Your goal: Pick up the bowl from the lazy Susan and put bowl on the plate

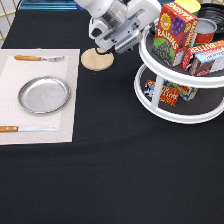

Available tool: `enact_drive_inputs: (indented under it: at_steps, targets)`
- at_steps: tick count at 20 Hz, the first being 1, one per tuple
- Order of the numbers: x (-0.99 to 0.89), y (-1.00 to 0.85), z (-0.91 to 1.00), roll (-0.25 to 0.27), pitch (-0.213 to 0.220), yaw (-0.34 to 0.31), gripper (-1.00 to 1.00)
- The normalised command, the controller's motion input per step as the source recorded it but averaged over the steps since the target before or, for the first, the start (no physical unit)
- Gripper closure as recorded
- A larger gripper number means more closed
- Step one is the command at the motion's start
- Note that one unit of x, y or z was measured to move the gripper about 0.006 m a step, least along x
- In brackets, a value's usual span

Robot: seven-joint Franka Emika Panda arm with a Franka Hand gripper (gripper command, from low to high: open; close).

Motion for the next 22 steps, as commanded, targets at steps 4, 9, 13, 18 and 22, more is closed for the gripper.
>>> enact_drive_inputs:
  at_steps: [4,9,13,18,22]
  targets:
    - [0.67,0.0,0.02,0.0,0.081,-0.003,-1.0]
    - [0.8,0.04,0.13,0.0,0.099,0.001,-1.0]
    - [0.72,0.0,0.11,0.018,0.027,0.023,-1.0]
    - [0.64,0.0,0.08,0.054,0.0,0.089,-1.0]
    - [0.51,-0.01,0.14,0.057,-0.001,0.138,-1.0]
